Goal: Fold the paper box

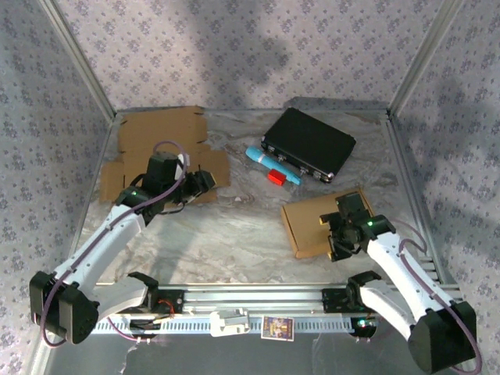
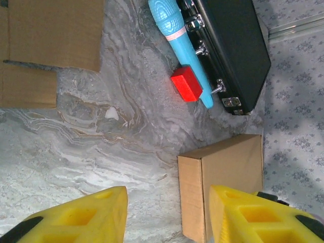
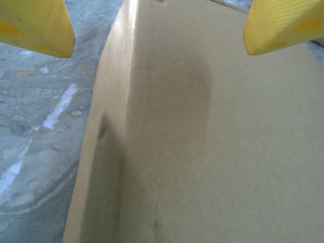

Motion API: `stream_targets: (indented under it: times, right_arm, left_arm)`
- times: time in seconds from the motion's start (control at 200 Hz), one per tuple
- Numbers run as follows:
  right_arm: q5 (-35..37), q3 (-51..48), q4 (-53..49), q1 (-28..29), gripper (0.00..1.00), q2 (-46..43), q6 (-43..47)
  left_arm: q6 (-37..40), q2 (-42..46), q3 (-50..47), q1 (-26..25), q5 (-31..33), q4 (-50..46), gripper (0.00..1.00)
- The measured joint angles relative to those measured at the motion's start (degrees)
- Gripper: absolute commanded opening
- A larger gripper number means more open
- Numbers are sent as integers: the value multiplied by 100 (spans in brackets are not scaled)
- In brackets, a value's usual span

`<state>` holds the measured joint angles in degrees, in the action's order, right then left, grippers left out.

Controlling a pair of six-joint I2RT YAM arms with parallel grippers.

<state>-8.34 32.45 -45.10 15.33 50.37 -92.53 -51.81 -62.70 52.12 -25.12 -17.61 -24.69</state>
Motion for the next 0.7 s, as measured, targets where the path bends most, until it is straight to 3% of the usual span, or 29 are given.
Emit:
stream_targets:
  times: [0.15, 0.3, 0.49, 0.545, 0.7]
  right_arm:
    - [-181, -142, 415, -721, 80, 212, 400]
    - [-415, -369, 870, -1019, 62, 361, 531]
    - [-334, -533, 1233, -1305, 49, 129, 372]
    - [-284, -551, 1239, -1388, 49, 74, 278]
    - [-127, -503, 1141, -1550, 65, 26, 229]
  left_arm:
    - [17, -2, 0, 0, -101, -44, 45]
    - [35, -2, 0, 0, -109, -76, 43]
    - [66, -2, 13, 57, -55, -179, 40]
    - [127, -22, 85, 125, 66, -400, 39]
    - [278, -284, 605, 678, 448, -968, 39]
